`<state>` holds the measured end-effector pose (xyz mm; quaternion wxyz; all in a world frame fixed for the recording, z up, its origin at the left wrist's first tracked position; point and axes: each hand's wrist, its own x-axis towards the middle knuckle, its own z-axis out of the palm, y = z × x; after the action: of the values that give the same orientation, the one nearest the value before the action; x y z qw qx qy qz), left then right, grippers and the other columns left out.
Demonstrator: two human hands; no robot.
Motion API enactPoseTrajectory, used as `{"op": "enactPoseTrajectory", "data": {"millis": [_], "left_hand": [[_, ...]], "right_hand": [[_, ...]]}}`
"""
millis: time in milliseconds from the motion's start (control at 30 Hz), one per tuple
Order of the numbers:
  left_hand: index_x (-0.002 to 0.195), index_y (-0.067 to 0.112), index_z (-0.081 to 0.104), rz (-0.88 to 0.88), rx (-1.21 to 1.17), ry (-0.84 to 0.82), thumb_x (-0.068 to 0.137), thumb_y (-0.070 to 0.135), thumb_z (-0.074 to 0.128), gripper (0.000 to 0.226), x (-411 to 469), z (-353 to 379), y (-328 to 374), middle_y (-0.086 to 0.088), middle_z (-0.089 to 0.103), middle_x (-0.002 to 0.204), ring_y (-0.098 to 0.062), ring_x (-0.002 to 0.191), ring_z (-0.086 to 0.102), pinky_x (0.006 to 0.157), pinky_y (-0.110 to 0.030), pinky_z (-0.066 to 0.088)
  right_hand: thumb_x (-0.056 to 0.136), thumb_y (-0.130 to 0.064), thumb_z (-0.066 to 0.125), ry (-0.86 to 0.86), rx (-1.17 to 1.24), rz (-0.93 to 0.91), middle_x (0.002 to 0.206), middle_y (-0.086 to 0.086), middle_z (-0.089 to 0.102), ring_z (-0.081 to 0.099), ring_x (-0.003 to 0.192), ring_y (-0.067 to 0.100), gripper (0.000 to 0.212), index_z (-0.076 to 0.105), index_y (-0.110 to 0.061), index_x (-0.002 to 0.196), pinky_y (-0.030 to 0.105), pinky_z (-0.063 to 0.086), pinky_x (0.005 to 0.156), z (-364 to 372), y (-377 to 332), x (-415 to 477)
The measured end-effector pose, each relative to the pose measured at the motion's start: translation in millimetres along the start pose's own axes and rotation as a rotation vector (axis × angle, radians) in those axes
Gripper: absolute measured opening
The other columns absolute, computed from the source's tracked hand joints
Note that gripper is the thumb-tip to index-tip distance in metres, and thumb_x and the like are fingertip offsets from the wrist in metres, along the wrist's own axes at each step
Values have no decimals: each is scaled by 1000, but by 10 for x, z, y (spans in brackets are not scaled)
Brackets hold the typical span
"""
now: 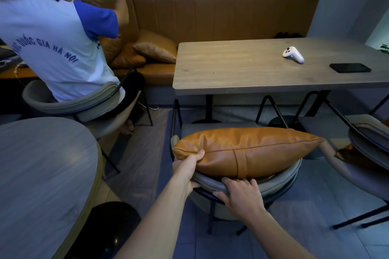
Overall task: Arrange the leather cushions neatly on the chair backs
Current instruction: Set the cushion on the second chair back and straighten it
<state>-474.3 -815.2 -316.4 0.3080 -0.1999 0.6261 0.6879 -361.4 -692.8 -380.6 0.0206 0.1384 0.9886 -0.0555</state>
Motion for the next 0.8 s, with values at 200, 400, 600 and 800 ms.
{"op": "enactPoseTrajectory", "data": {"millis": [200,400,600,800], "left_hand": [[130,13,53,-6,-5,-16,78,22,86,62,66,-48,13,-10,64,114,-32,98,62,72,-52,58],[134,13,50,4,-5,-12,77,25,87,69,113,-68,-2,-13,62,126,-37,114,60,91,-65,53],[138,15,48,20,-5,-28,74,29,89,77,110,-101,-39,-13,59,131,-40,119,58,92,-67,52],[135,15,49,23,12,-44,75,32,89,74,132,-145,-82,-12,59,132,-39,119,58,92,-63,53]], "right_hand": [[93,-64,49,110,22,-20,95,1,77,69,94,30,40,66,-30,107,43,39,78,62,-54,10],[78,-64,49,152,-90,-6,52,3,65,62,50,31,41,66,-27,73,38,41,53,202,-30,44],[78,-61,68,162,-149,-1,57,4,68,64,54,30,35,68,-27,81,40,42,56,241,-27,21],[73,-58,76,241,-155,-46,52,4,64,61,48,31,36,67,-23,75,39,43,53,245,-24,31]]}}
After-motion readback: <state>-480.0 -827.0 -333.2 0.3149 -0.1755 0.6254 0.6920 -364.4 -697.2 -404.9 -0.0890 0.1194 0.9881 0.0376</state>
